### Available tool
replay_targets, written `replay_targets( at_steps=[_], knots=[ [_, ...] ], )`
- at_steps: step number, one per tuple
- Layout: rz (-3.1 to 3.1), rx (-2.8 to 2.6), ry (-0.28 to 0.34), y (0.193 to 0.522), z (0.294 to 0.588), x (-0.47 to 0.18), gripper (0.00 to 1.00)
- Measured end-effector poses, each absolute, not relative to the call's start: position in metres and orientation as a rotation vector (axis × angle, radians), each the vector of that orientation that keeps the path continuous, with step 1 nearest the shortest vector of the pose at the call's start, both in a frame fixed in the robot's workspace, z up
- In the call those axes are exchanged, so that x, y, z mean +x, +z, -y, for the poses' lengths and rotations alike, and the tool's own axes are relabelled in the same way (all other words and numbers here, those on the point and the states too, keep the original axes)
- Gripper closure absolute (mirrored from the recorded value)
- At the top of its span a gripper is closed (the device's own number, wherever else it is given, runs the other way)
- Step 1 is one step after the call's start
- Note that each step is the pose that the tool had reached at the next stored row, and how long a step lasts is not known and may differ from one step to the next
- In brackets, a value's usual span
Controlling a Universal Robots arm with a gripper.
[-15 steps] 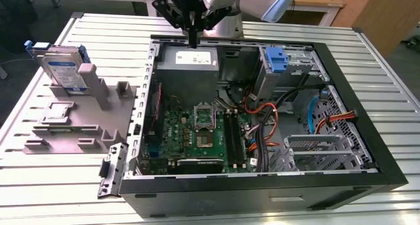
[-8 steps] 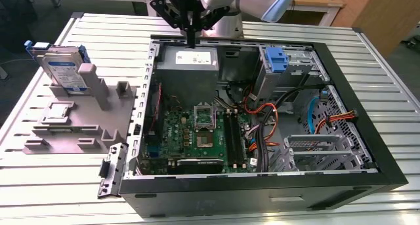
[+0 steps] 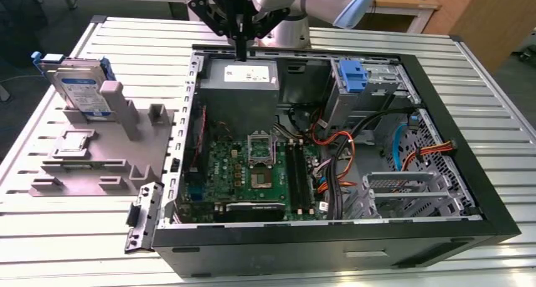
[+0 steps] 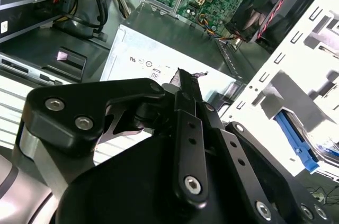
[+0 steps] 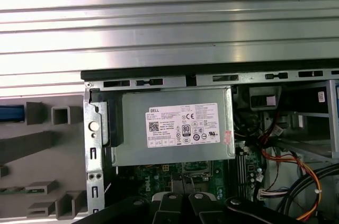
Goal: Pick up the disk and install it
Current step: 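Reach for the disk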
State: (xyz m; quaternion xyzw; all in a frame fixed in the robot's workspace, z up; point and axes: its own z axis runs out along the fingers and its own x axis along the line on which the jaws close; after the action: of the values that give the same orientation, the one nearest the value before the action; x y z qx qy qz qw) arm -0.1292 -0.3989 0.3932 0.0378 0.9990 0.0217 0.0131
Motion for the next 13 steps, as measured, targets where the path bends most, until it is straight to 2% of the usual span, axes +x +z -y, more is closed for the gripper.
replay_targets(
  at_steps=[13],
  knots=[
    [-3.113,0.118,0.068,0.3932,0.3989,-0.1311,0.90]
  ],
)
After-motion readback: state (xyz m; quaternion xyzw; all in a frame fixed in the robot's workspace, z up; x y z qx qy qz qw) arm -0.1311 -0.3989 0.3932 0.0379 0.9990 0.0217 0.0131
